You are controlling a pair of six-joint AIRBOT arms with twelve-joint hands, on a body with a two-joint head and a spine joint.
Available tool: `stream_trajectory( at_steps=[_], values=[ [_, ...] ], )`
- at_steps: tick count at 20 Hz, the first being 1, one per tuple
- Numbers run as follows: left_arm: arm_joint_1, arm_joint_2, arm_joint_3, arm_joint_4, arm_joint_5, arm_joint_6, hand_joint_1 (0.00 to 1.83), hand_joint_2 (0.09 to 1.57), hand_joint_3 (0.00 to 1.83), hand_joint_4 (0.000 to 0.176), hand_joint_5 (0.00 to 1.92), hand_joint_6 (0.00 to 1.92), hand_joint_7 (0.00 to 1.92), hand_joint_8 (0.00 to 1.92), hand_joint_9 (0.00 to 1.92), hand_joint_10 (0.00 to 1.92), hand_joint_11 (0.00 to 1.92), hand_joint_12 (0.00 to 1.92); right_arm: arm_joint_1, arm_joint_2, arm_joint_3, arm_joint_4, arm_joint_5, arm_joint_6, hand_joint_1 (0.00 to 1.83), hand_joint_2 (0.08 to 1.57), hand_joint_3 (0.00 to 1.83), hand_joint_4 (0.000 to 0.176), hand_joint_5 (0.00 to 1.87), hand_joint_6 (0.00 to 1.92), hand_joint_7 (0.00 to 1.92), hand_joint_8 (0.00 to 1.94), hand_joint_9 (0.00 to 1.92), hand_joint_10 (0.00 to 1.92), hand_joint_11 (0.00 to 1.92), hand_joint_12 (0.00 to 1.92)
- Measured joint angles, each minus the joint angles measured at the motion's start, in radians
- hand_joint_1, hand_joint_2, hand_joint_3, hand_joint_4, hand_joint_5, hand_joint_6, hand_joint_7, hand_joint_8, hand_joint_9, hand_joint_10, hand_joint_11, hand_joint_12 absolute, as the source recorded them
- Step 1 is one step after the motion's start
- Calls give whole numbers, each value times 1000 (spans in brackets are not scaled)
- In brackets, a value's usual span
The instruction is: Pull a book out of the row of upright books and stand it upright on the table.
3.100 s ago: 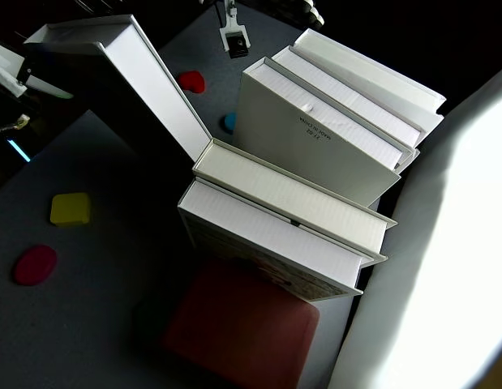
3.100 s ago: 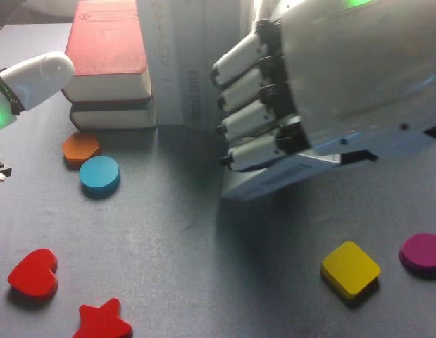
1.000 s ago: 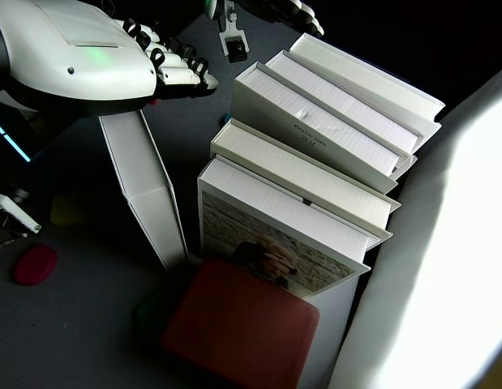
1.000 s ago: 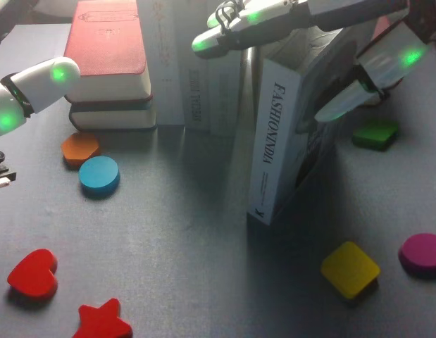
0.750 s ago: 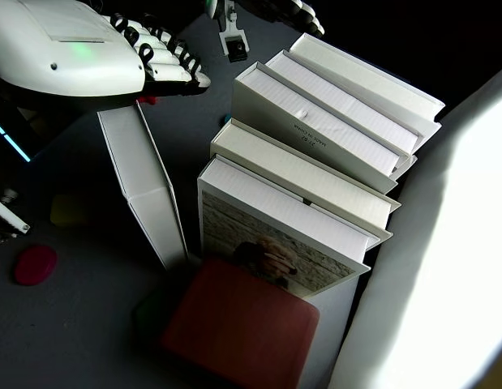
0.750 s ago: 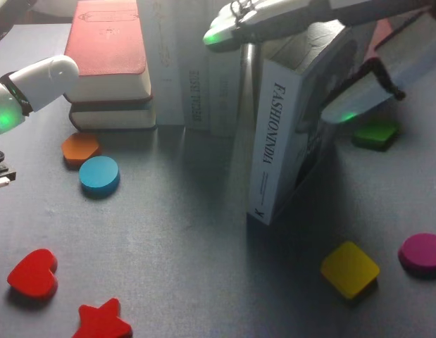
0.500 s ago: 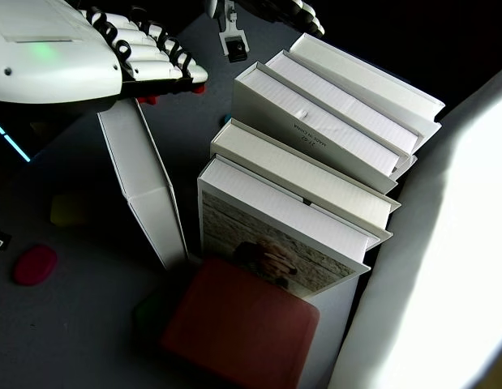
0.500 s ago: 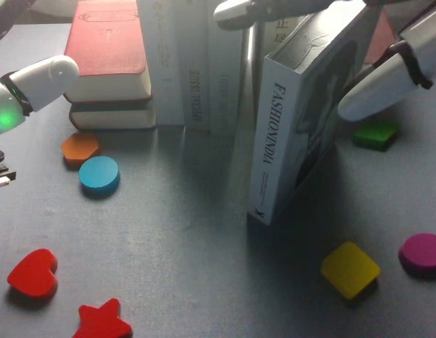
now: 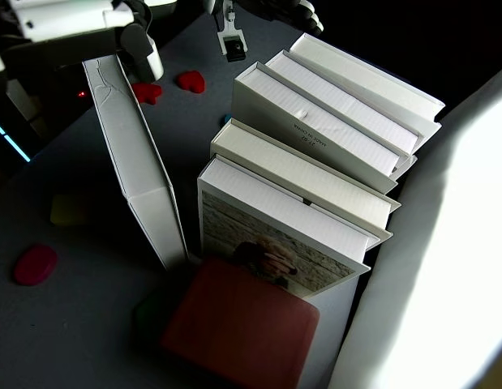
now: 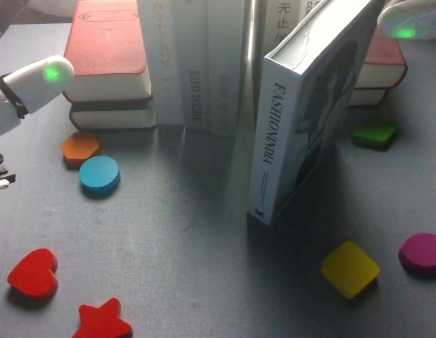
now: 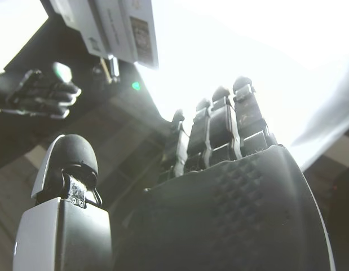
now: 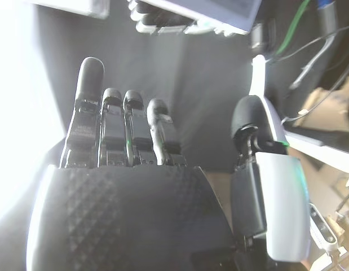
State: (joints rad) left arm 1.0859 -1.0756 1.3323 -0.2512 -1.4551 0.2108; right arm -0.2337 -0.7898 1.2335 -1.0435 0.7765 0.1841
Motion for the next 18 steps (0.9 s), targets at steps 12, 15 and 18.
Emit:
stream_trajectory(
  at_steps=[12, 15, 18],
  values=[
    [35, 1, -13, -68, -113, -17, 226, 1209, 0, 85, 0, 0, 0, 0, 0, 0, 0, 270, -671, 23, -77, 927, 493, -446, 338, 1240, 6, 76, 0, 0, 0, 0, 0, 0, 0, 0],
    [54, 0, -16, -89, -139, -28, 152, 1231, 6, 132, 0, 0, 0, 0, 0, 0, 0, 1, -789, 6, -107, 1046, 629, -480, 295, 1266, 13, 23, 0, 0, 0, 0, 0, 0, 0, 0],
    [66, -5, -18, -108, -156, -42, 172, 1251, 11, 109, 0, 0, 0, 0, 0, 0, 0, 0, -852, -10, -116, 1122, 719, -482, 261, 1289, 17, 29, 0, 0, 0, 0, 0, 0, 0, 0]
  ],
)
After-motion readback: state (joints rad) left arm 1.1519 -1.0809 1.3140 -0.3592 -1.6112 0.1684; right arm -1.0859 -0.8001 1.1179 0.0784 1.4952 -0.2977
